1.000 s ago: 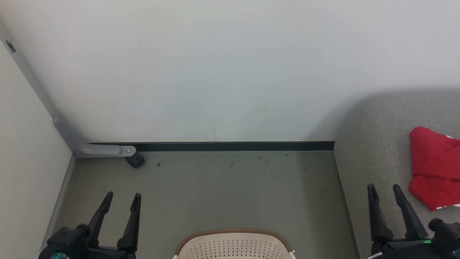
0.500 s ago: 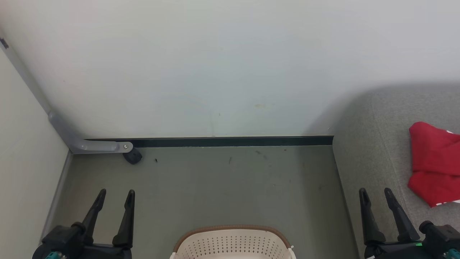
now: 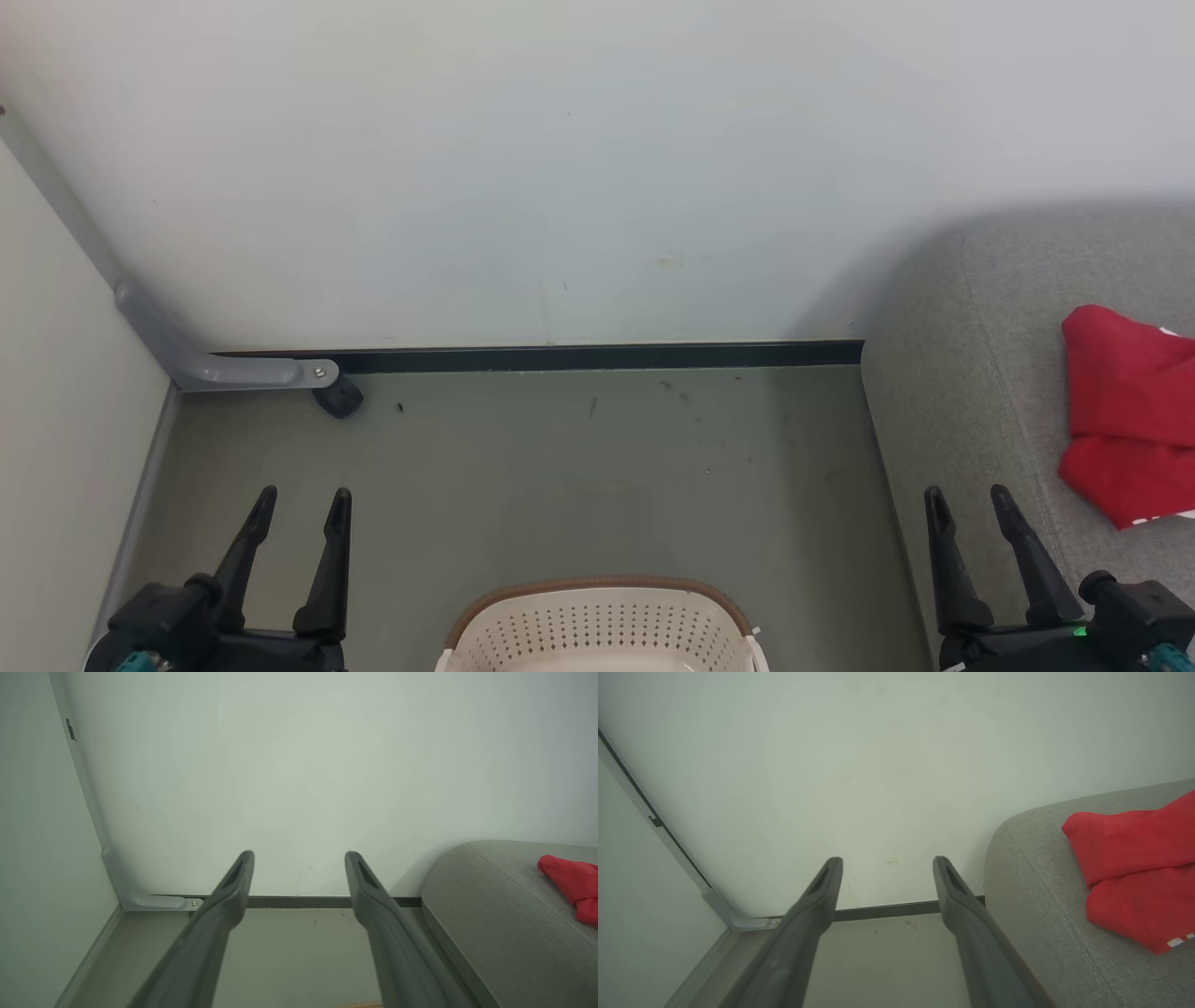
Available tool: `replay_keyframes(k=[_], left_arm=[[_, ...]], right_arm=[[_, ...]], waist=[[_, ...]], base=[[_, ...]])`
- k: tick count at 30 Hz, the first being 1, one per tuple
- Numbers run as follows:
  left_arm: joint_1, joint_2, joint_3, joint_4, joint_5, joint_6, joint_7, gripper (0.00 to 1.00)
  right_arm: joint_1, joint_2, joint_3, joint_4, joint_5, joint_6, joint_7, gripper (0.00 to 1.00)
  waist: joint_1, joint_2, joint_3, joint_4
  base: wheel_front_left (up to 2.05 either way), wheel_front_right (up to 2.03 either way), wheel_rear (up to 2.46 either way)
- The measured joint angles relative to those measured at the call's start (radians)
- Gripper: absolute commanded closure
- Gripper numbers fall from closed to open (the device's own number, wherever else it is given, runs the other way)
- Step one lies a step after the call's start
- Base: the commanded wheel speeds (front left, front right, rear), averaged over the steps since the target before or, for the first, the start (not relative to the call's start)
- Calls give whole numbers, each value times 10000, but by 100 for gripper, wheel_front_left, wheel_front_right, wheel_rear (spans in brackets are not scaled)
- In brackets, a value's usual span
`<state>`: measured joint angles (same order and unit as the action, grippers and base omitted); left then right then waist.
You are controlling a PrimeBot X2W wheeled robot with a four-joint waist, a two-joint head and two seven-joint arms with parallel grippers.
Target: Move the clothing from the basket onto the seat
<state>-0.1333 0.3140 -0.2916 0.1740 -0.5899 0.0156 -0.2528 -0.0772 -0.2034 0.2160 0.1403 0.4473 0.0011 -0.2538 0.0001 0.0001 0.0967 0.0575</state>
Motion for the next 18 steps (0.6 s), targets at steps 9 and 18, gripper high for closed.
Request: replay_keyframes(k=[9,18], left_arm=[[191,-44,226,-107,29,-176,0,0],[79,-102,77,-27,61,-568,0,0]], right_arm=[[-185,140,90,-29,-171,96,0,0],[-430,274,13,-201,-274,121,0,0]], waist=[[0,0,205,-143],[0,0,829,-404]], base=[[0,0,0],[0,0,0]])
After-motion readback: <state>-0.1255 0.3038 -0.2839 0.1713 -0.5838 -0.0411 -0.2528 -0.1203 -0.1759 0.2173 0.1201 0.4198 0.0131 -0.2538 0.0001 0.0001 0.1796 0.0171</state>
